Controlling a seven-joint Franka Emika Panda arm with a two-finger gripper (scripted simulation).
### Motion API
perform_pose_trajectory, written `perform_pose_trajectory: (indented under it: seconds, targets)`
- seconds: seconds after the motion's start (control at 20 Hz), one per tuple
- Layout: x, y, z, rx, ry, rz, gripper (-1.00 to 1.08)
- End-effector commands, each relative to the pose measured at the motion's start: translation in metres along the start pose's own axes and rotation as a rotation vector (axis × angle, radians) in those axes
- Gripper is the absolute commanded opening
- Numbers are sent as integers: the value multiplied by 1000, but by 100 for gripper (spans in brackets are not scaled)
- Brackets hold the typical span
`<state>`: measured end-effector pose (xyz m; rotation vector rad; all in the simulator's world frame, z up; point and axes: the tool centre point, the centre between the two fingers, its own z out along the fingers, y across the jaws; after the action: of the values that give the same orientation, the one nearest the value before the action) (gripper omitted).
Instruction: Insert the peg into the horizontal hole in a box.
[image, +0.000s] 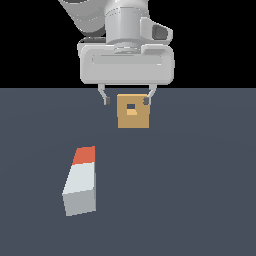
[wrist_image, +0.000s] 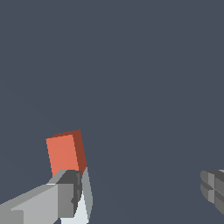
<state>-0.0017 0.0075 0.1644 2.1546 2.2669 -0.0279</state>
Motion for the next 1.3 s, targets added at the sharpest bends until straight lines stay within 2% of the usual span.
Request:
perform_pose_trajectory:
  seconds: [0.0,0.5,1.25]
  targets:
    - [0,0,0,0,0,0,100]
    - [-18,-16,15,-1,3,-27,100]
    - [-96,-74,76,-5,17,-139,100]
